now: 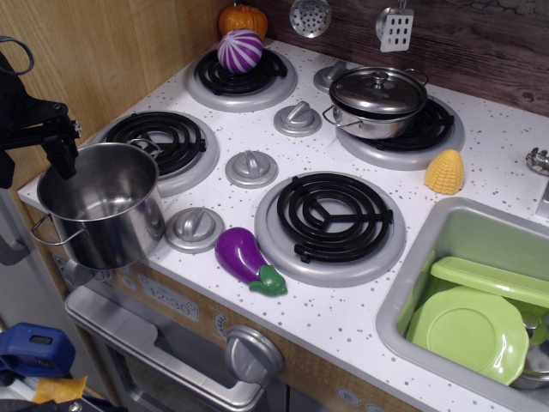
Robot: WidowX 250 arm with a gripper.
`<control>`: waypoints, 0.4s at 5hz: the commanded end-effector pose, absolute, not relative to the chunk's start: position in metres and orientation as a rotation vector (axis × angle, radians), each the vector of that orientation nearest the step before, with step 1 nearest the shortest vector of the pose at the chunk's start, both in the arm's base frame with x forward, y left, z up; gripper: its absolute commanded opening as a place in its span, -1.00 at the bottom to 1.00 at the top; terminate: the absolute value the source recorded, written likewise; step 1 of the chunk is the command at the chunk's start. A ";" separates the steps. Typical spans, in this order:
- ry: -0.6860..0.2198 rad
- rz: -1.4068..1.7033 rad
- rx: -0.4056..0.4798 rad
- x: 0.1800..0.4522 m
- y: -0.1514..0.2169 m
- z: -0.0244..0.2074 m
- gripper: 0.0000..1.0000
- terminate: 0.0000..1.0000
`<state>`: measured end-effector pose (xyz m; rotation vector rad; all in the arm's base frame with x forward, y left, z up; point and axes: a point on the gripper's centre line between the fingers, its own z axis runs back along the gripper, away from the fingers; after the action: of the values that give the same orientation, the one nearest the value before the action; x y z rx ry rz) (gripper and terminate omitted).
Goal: Put pot on stove which is near stove
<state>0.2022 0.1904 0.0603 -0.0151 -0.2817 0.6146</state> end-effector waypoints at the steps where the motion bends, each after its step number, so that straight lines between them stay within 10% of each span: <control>1: -0.282 0.615 -0.015 0.202 0.190 0.060 1.00 -1.00; 2: -0.293 0.614 -0.033 0.201 0.190 0.056 1.00 -1.00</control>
<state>0.2030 0.1834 0.0477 -0.0695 -0.2758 0.6127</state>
